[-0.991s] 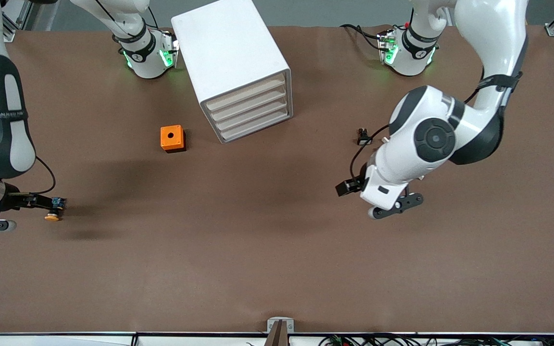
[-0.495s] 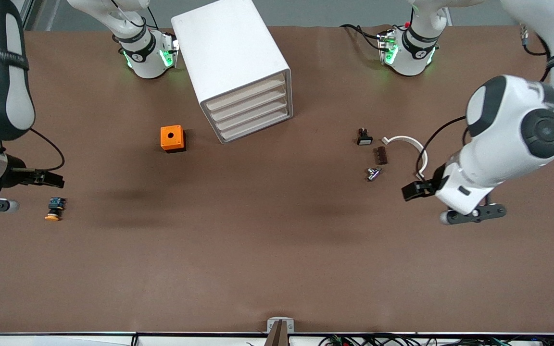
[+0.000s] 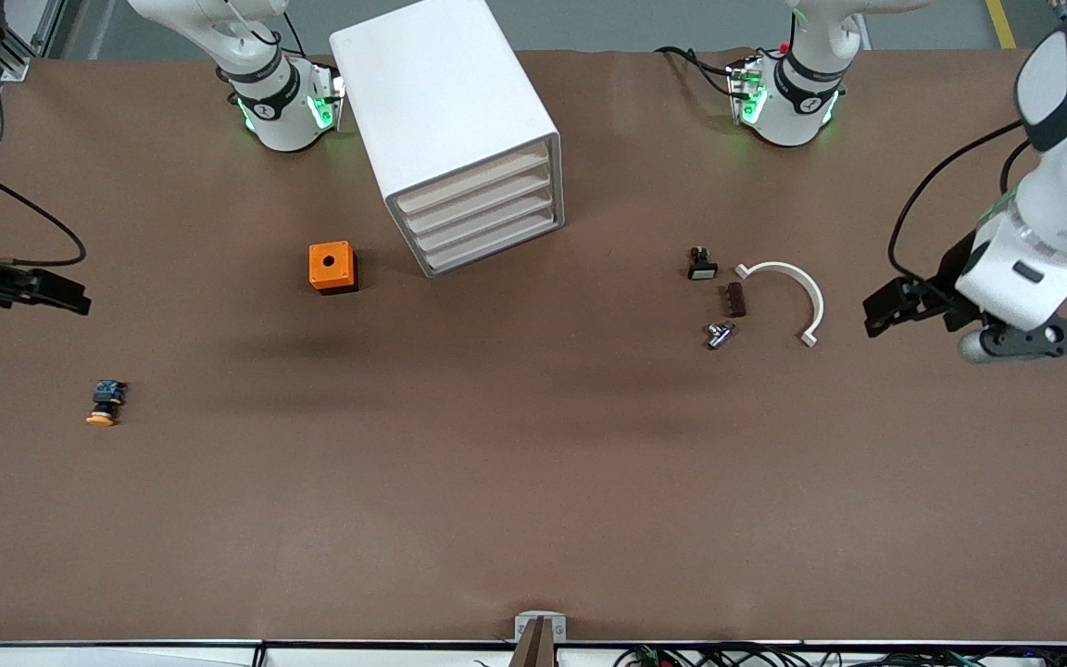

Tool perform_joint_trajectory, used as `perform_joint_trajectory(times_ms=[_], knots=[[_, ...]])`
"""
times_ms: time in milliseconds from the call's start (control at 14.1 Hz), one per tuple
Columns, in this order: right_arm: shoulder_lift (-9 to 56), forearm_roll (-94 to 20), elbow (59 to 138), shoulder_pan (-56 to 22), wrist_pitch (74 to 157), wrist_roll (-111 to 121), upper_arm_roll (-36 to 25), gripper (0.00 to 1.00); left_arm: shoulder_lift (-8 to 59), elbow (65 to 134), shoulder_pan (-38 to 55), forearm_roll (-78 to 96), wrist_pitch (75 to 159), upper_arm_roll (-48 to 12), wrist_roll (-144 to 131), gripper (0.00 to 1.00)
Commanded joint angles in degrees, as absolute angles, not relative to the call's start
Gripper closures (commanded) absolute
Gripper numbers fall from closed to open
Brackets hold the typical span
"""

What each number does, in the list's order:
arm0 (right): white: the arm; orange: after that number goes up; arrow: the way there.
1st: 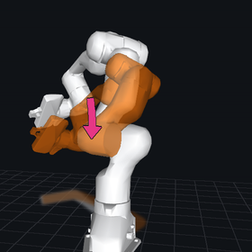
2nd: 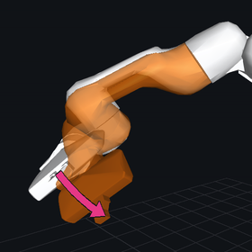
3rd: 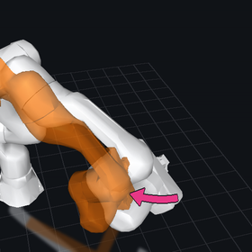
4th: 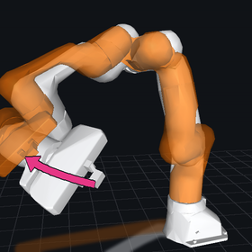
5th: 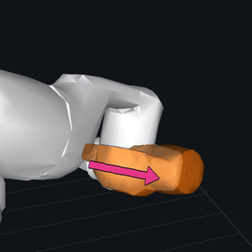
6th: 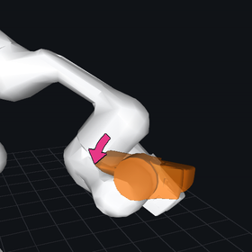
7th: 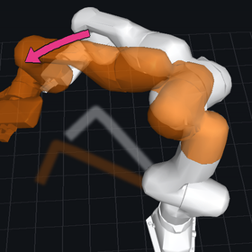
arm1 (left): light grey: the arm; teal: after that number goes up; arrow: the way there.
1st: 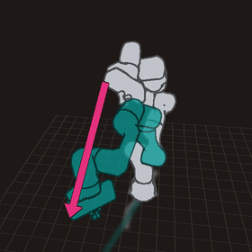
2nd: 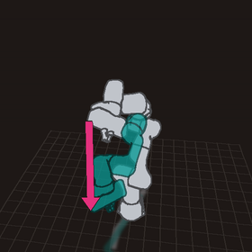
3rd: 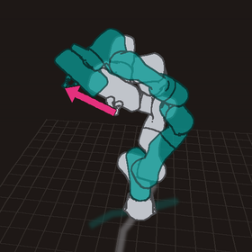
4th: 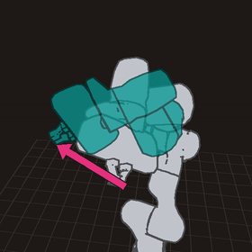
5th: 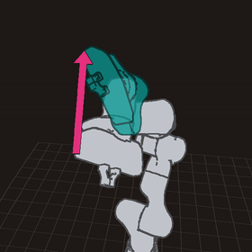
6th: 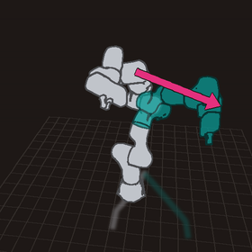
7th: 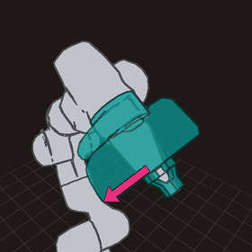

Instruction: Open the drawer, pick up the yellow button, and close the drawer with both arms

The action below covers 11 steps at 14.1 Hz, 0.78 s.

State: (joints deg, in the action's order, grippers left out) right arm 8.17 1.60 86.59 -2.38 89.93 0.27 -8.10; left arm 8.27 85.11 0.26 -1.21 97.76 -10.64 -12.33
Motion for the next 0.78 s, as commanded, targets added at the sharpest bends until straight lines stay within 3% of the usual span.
perform_joint_trajectory(times_ms=[0,425,708], knots=[[8.7,0.97,81.48,-2.72,86.84,-0.44,-8.26,0.0,2.21,89.12,2.01,-0.26,96.6,-7.83,-9.58,0.0],[8.7,0.88,78.4,-2.64,86.4,-0.09,-8.17,0.0,-4.12,93.77,2.2,0.17,94.92,-5.72,-9.49,0.0],[8.79,0.88,77.7,-3.08,86.13,-0.09,-8.09,0.0,-4.48,93.34,2.19,1.76,93.87,-3.18,-8.1,0.0]])
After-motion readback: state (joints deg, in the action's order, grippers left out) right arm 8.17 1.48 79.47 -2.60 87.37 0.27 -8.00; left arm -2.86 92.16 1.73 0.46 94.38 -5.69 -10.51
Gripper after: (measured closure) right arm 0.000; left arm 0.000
